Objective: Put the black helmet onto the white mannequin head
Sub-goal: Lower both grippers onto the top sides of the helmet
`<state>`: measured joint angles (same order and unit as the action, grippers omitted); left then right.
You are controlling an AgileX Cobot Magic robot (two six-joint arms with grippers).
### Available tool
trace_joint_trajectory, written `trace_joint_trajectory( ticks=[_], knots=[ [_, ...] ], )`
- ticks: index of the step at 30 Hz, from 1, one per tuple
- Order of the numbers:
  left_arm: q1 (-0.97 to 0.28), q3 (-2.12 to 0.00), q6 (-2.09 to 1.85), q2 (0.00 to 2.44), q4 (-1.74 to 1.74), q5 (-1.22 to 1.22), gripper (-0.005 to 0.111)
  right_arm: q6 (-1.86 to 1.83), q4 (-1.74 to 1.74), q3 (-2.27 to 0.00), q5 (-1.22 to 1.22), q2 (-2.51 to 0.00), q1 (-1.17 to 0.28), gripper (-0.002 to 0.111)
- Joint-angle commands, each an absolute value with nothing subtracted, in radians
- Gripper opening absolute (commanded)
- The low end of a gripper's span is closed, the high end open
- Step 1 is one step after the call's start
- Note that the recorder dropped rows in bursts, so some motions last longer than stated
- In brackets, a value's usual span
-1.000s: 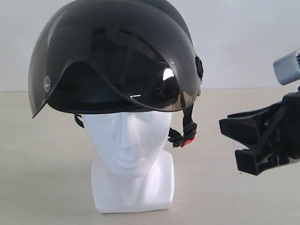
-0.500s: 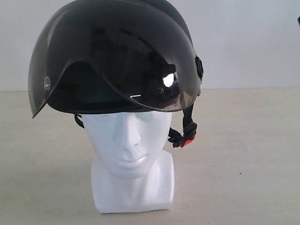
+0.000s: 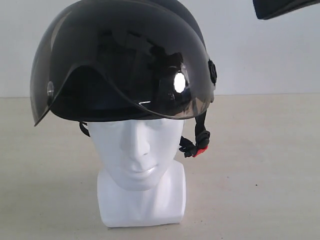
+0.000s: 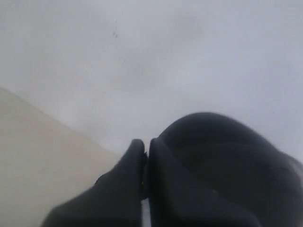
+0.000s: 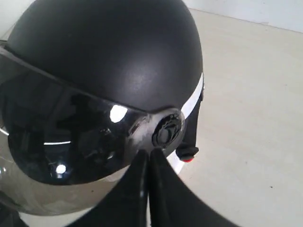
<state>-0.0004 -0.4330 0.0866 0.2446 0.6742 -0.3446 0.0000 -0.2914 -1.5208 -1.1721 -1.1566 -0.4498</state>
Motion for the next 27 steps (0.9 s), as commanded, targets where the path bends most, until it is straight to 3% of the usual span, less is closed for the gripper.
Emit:
trace_joint_trajectory(
  ticks=[1, 6, 13, 19, 27],
  knots=[
    [-0.01, -0.644, 0.048, 0.508, 0.537, -0.555, 0.004, 0.027, -0.179, -1.642, -1.198, -1.198, -0.448, 0.0],
    [-0.01, -0.903, -0.064, 0.736, 0.545, -0.647, 0.004, 0.029, -0.056, -1.621, -1.206, -1.226, -0.41, 0.0],
    [-0.01, -1.17, -0.17, 0.943, 0.579, -0.751, 0.004, -0.214, -0.56, -1.502, -1.218, -1.291, -0.203, 0.0],
    [-0.01, -1.317, -0.39, 1.097, 0.804, -0.904, 0.004, -0.449, -0.916, -1.395, -1.221, -1.308, -0.068, 0.0],
    [-0.01, -1.33, -0.56, 1.204, 0.877, -0.988, 0.004, -0.677, -1.069, -1.385, -1.209, -1.31, -0.134, 0.0]
  ],
)
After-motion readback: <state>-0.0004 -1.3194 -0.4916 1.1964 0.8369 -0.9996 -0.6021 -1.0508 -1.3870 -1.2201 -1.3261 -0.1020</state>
